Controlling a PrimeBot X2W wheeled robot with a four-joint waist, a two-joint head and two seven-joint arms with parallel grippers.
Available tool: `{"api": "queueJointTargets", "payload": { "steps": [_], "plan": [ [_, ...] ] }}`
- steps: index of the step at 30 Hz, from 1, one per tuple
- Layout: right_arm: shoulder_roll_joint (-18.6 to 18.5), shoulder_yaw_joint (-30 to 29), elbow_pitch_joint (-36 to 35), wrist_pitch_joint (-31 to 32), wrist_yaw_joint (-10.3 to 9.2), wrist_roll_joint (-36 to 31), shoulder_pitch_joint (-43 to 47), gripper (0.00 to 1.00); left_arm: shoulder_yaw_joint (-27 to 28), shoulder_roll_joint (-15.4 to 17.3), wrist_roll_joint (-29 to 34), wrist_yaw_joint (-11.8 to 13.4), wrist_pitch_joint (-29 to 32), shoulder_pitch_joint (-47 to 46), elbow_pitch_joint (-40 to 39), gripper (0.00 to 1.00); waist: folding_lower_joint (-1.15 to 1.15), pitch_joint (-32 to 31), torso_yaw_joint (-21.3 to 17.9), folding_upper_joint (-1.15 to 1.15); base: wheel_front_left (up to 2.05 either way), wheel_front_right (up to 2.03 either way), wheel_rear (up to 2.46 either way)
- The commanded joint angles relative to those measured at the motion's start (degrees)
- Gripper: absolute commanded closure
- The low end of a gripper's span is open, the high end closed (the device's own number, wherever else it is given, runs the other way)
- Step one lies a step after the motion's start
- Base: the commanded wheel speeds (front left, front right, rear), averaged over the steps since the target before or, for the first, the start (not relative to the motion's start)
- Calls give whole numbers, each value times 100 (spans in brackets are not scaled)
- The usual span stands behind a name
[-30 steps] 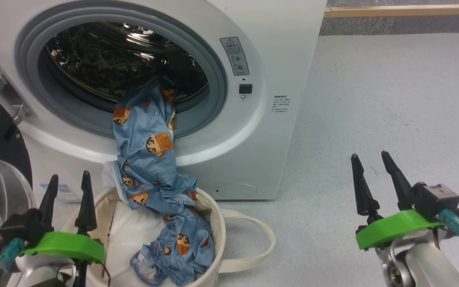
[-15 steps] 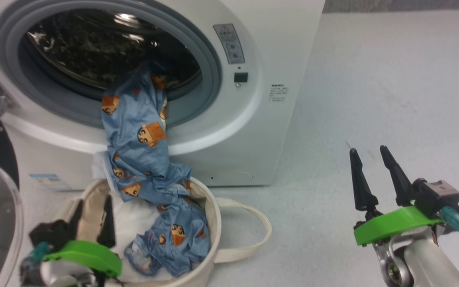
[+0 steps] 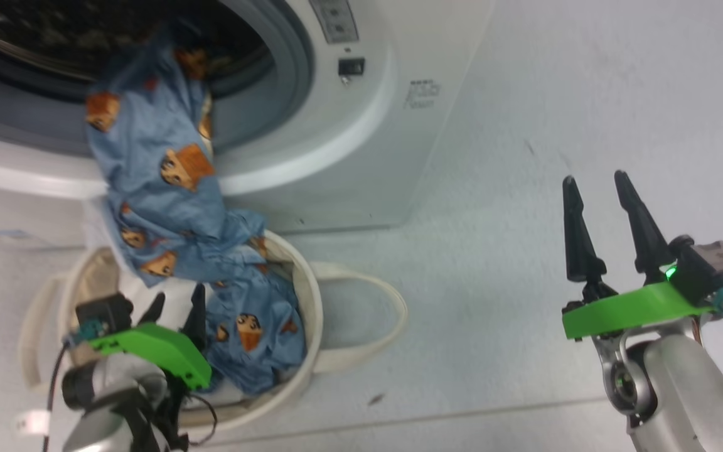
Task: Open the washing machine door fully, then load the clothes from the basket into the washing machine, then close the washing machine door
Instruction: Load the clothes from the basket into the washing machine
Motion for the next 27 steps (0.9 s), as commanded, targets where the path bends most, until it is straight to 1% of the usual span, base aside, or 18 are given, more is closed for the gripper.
{"api": "queueJointTargets", "payload": {
  "steps": [1,6,9,13,19,25,27],
  "plan": [
    [9,42,-238,-69,3,-81,-149,0,23,235,-104,-32,-77,-200,64,0,-1,411,-189,0,0,0,0],
    [59,-66,-421,-69,3,-150,-292,0,-164,359,-388,-32,0,-649,419,0,-1,943,-307,0,0,0,0],
    [75,-236,-529,-69,3,-186,-300,0,-285,411,-513,-33,23,-889,514,0,-1,1212,-323,0,0,0,0],
    [59,-399,-644,-69,3,-262,-274,0,-486,509,-544,-33,11,-1180,625,0,-1,1528,-319,0,0,0,0],
    [57,-501,-817,-69,3,-331,-300,0,-630,633,-559,-33,-64,-1537,724,0,-1,1817,-312,0,0,0,0],
    [74,-514,-882,-69,3,-368,-296,0,-718,707,-609,-33,-173,-1814,756,0,-1,1938,-338,0,0,0,0],
    [72,-525,-891,-69,3,-381,-285,0,-723,754,-585,4,-194,-1891,780,0,-1,1981,-334,0,0,0,0]
  ]
}}
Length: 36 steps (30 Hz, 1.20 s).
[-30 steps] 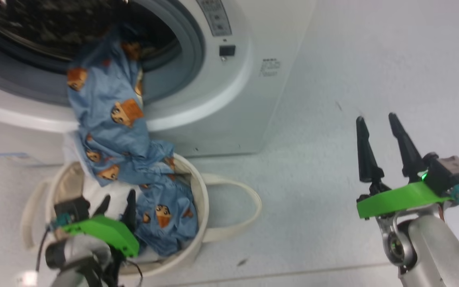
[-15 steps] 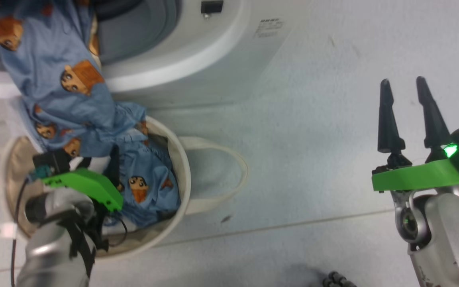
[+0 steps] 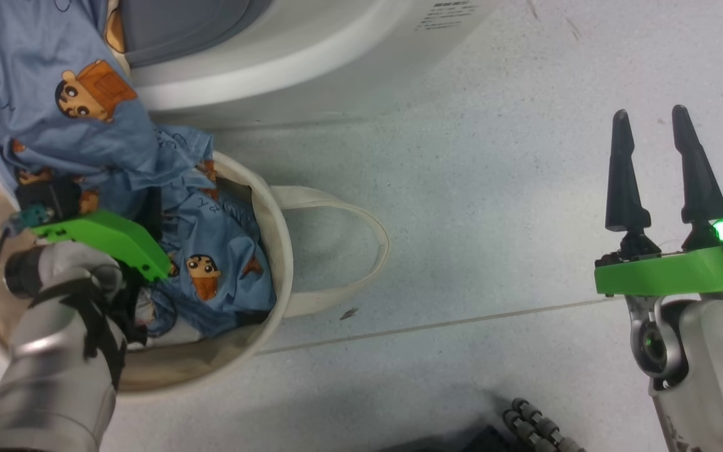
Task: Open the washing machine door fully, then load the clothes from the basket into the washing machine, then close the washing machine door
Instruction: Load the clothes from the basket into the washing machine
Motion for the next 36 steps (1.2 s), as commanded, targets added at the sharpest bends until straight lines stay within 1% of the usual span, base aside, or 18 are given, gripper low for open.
{"api": "queueJointTargets", "payload": {
  "steps": [1,2,5,8,14,17,22,28,31,36],
  "plan": [
    [-7,43,-199,-69,3,-43,44,0,100,248,-3,18,-58,-16,-34,2,0,21,4,0,0,0,0],
    [-5,28,-218,-69,3,-52,40,0,151,280,-20,79,-69,-98,-48,100,0,55,10,0,0,0,0],
    [9,10,-235,-69,3,-63,34,0,276,328,2,161,-73,-131,-380,100,0,72,65,0,0,0,0],
    [33,16,-210,-69,3,-55,32,0,401,318,104,189,-75,-1,-772,100,0,-19,143,0,0,0,0],
    [74,107,-72,-69,3,21,17,0,668,245,511,190,-75,416,-1621,100,0,-416,291,0,0,0,0],
    [80,169,41,-69,3,76,30,0,883,217,716,236,-76,584,-2010,100,0,-658,355,0,0,0,0],
    [86,299,188,-69,3,163,40,0,1194,240,954,222,-76,580,-2271,100,0,-980,362,0,0,0,0],
    [49,350,261,-69,3,224,111,0,1353,179,1245,117,-76,291,-2726,100,0,-1125,298,0,0,0,0],
    [28,352,257,-69,3,229,126,0,1369,185,1350,101,-76,124,-2745,100,0,-1111,254,0,0,0,0],
    [-51,359,197,-69,3,211,145,0,1391,276,1584,98,-76,-494,-2564,100,0,-969,126,0,0,0,0]
  ]
}}
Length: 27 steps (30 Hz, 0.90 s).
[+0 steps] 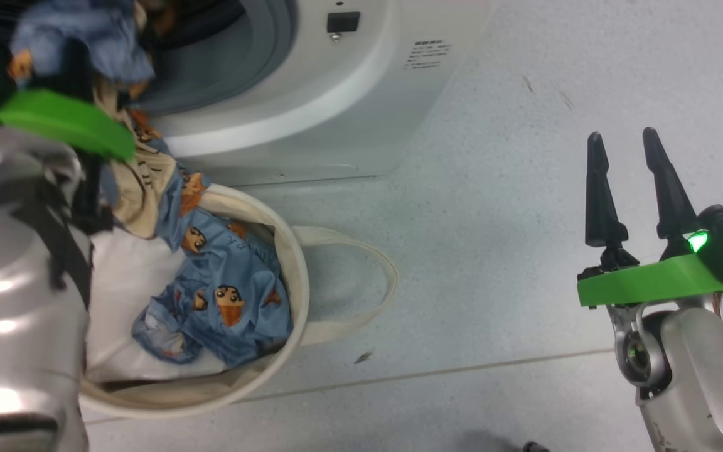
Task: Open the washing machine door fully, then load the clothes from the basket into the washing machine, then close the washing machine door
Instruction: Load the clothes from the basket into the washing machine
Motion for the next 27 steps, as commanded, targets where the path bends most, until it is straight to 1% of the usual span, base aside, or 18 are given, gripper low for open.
{"api": "queueJointTargets", "payload": {
  "steps": [1,6,9,14,18,21,22,25,26,27],
  "plan": [
    [-81,100,-209,-69,3,-1,128,0,155,265,57,1,-67,-233,-100,100,0,81,-70,0,0,0,0],
    [-108,26,-318,-69,3,-28,154,0,91,400,313,70,-67,-771,282,100,0,328,-221,0,0,0,0],
    [-98,-33,-403,-69,3,-43,149,0,165,455,350,107,-68,-1099,229,100,0,511,-283,0,0,0,0],
    [-37,-107,-528,-69,3,-102,143,0,549,409,298,104,-68,-1395,-706,100,0,802,-311,0,0,0,0],
    [22,-132,-581,-69,3,-137,133,0,699,338,439,57,-68,-1333,-1027,100,0,897,-330,0,0,0,0],
    [47,-121,-594,-69,3,-157,122,0,702,331,605,75,-68,-1340,-707,100,0,921,-349,0,0,0,0],
    [52,-112,-590,-69,3,-162,124,0,695,329,646,112,-68,-1357,-445,100,0,915,-356,0,0,0,0],
    [61,-85,-571,-69,3,-162,132,0,597,341,724,74,-68,-1532,183,100,0,907,-384,0,0,0,0],
    [60,-81,-560,-69,3,-160,137,0,533,364,783,78,-68,-1594,516,36,0,894,-391,0,0,0,0],
    [58,-74,-550,-69,3,-158,141,0,483,393,835,108,-68,-1685,801,4,0,883,-403,0,0,0,0]
  ]
}}
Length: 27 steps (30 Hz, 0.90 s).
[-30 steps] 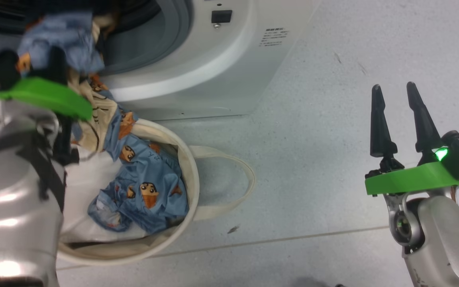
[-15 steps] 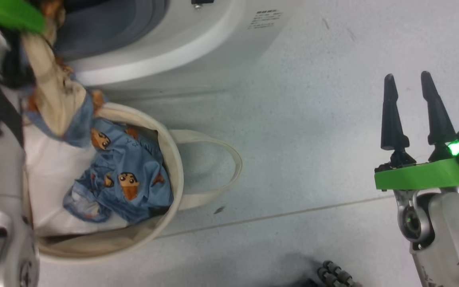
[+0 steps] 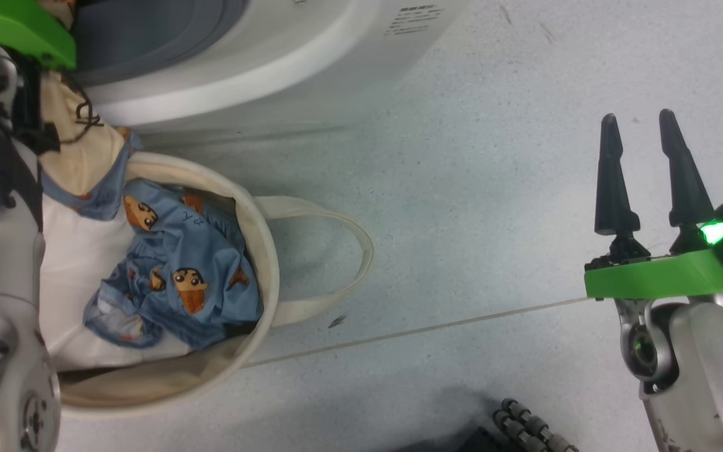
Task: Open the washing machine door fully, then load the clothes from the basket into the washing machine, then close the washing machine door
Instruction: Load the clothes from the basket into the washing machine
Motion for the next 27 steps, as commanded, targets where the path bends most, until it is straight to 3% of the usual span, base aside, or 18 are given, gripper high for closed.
{"api": "queueJointTargets", "payload": {
  "steps": [1,7,11,17,20,27],
  "plan": [
    [-26,108,-141,-69,2,-16,139,0,-54,278,145,35,-26,-306,328,0,-1,-37,-33,0,0,0,0],
    [-33,183,-84,-69,2,5,121,0,-318,389,369,248,493,-656,1490,0,-1,-148,-118,0,0,0,0],
    [-59,244,-24,-69,2,21,109,0,-375,411,400,475,1199,-687,1693,0,-1,-256,-137,0,0,0,0],
    [-62,341,59,-69,2,67,59,0,-401,352,339,488,1583,-540,1746,0,-1,-456,-149,0,0,0,0],
    [-72,359,114,-69,2,91,41,0,-401,323,288,477,1431,-460,1753,0,-1,-579,-118,0,0,0,0],
    [-68,369,268,-69,2,181,58,0,-254,150,1,323,451,-21,1749,0,-1,-969,86,0,0,0,0]
  ]
}}
